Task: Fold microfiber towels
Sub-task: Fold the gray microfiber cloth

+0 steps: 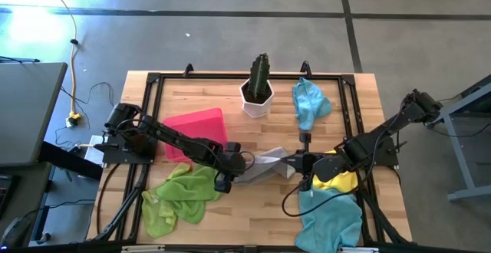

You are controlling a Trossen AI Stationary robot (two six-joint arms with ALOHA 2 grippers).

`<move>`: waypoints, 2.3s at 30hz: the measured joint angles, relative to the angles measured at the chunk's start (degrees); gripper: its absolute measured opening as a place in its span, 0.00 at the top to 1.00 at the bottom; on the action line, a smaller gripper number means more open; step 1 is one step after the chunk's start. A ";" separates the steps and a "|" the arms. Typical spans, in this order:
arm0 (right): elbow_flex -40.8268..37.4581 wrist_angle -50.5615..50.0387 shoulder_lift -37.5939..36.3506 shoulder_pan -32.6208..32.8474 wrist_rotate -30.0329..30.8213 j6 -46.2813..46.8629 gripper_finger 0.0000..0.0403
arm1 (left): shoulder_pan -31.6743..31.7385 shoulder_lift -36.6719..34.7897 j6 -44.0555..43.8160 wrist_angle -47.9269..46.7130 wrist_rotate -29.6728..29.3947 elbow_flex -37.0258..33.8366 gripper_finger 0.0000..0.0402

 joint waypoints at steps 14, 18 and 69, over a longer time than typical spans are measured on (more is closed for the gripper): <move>0.00 -4.37 0.15 -0.56 0.13 6.34 1.00 | 0.00 -0.81 -5.62 -2.81 -1.70 -0.01 0.98; 0.00 -4.18 0.17 -1.78 1.63 5.05 1.00 | 0.02 -2.41 -5.62 -9.04 -3.51 1.97 1.00; 23.80 -41.72 20.90 -7.34 -26.50 8.86 1.00 | -10.62 -0.14 -12.31 -37.41 -13.08 24.46 1.00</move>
